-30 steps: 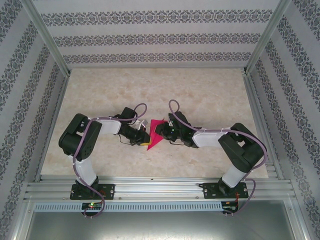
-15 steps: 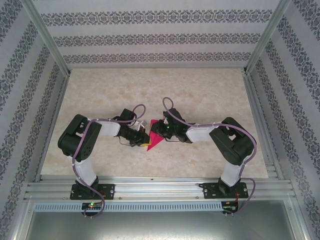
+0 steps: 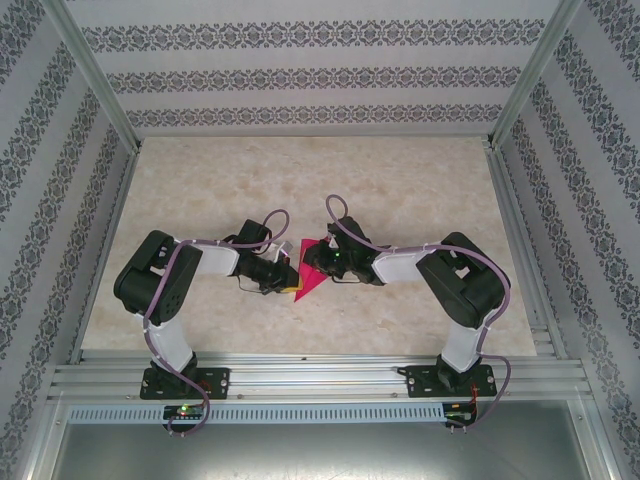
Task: Fold a paper plane with a square sheet of paper (pick it up from the middle)
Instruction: Fourth fold the wing at the center of the table.
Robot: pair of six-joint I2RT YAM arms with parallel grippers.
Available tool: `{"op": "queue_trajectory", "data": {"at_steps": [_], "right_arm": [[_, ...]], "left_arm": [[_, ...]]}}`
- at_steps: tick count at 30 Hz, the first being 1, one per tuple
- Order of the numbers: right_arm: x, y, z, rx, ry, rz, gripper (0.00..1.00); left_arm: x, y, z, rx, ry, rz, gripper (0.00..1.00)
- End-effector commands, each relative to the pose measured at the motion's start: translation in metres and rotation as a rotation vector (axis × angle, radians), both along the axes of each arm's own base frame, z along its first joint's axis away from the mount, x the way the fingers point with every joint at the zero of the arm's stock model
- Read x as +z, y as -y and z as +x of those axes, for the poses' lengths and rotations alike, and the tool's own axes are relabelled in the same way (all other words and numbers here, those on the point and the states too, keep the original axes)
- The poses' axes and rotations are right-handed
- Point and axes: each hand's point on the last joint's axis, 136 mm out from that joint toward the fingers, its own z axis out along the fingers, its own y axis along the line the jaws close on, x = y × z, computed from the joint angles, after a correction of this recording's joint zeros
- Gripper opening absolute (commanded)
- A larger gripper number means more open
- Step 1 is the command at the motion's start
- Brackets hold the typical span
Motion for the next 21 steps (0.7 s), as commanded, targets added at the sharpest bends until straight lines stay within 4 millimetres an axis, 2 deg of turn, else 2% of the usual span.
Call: {"op": "queue_trajectory", "data": {"at_steps": [1, 10, 21], "right_arm": [[-0.007, 0.0, 0.002, 0.011, -0.01, -0.007, 0.19], [-0.015, -0.002, 0.002, 0.021, -0.036, -0.008, 0.19], [-0.031, 0.01, -0.001, -0.026, -0.067, -0.053, 0.19]], "left_arm": [[-0.019, -0.016, -0.011, 0.048, -0.079, 0.082, 0.04], [-0.022, -0.018, -0.013, 0.049, -0.09, 0.092, 0.03], [-0.024, -0.023, -0.017, 0.035, -0.099, 0.129, 0.04]]}}
